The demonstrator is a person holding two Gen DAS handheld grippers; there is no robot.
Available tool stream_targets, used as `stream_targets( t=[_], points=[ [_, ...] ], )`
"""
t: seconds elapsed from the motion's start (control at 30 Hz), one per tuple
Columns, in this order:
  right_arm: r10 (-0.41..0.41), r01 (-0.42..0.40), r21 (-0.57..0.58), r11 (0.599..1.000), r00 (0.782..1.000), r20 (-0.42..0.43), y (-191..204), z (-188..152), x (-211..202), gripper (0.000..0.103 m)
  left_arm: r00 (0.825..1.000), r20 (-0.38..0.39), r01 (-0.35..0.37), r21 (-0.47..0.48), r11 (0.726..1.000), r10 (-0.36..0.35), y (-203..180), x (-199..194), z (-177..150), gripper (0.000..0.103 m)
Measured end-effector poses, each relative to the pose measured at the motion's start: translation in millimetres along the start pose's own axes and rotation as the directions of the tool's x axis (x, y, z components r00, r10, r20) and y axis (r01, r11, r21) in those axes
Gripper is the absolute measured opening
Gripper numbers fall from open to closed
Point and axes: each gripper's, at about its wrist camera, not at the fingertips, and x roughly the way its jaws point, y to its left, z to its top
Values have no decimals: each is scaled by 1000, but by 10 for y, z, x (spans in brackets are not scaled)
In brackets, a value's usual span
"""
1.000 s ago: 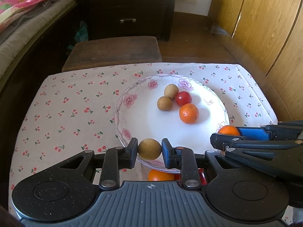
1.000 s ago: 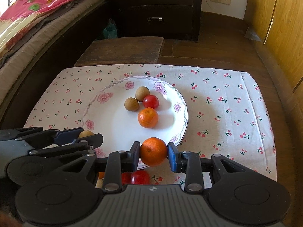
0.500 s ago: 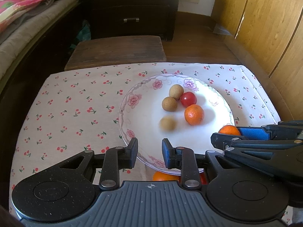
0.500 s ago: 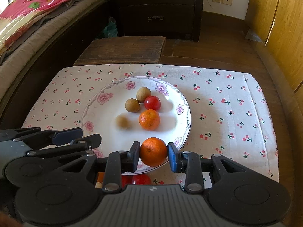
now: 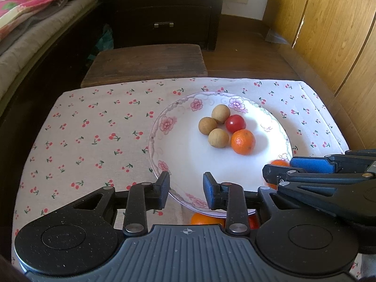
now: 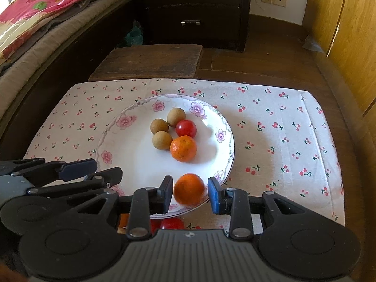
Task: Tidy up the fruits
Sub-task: 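Open the left tool to drop the kiwi while the right tool releases the mandarin into the bowl, then withdraw both tools from the bowl toward the remaining loose fruit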
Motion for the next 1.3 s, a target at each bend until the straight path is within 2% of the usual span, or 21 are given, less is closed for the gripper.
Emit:
stream_targets(
  t=[0.73,1.3],
  points=[
    [0,0,6,1000,1000,9,1,-39,-86,35,1000,10,4,-8,1000,-4,28,-85,-9,46],
    [0,-1,-29,1000,999,-32,109,-260,-162,35,1000,-2,15,9,1000,-15,25,-239,-165,48]
  ],
)
